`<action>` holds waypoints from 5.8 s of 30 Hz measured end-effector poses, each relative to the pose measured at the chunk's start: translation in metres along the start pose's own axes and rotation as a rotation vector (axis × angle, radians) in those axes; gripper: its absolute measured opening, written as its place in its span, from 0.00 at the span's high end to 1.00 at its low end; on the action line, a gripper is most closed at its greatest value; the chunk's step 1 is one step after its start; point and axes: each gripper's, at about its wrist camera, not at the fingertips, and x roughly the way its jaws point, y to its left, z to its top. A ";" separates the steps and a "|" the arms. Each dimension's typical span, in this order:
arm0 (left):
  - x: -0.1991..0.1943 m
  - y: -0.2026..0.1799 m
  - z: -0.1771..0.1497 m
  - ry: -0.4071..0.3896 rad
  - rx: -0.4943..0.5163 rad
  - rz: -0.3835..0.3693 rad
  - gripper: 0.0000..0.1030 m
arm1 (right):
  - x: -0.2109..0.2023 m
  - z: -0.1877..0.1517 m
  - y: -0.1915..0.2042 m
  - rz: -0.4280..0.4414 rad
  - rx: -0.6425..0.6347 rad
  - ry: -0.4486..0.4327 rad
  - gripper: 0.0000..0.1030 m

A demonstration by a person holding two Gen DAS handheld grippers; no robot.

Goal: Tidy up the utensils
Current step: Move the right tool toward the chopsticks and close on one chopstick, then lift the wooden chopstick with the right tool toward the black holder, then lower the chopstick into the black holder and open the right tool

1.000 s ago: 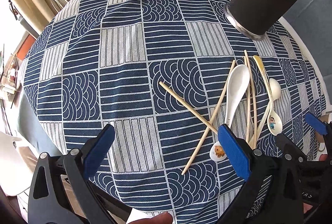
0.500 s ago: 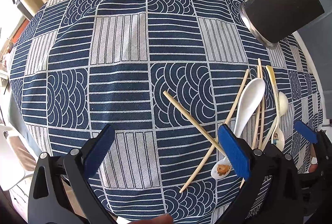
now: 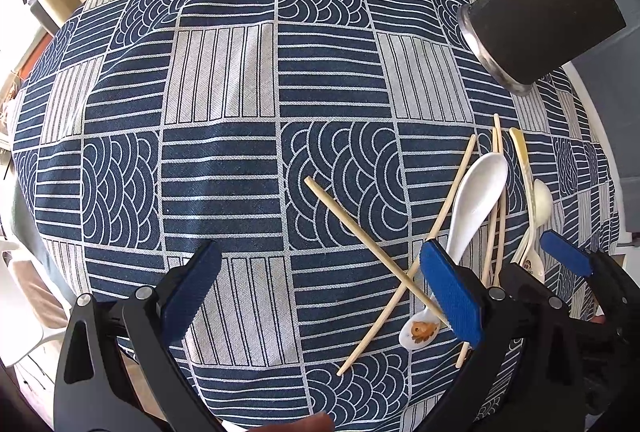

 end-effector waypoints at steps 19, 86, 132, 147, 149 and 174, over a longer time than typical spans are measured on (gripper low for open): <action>0.012 -0.011 0.004 0.015 0.023 0.037 0.23 | 0.013 0.002 -0.002 -0.060 -0.023 0.045 0.65; -0.196 -0.064 0.000 -0.470 0.228 0.220 0.95 | -0.200 -0.019 -0.041 0.058 0.009 -0.501 0.95; -0.238 -0.161 0.195 -0.636 0.434 -0.048 0.95 | -0.200 0.151 -0.080 0.115 0.099 -0.707 0.95; -0.262 -0.172 0.192 -0.624 0.455 -0.127 0.95 | -0.162 0.179 -0.097 0.205 0.099 -0.731 0.95; -0.263 -0.177 0.190 -0.635 0.466 -0.126 0.95 | -0.156 0.182 -0.100 0.211 0.101 -0.730 0.95; -0.180 -0.199 0.175 -0.441 0.483 -0.086 0.95 | -0.101 0.166 -0.120 0.356 0.198 -0.692 0.95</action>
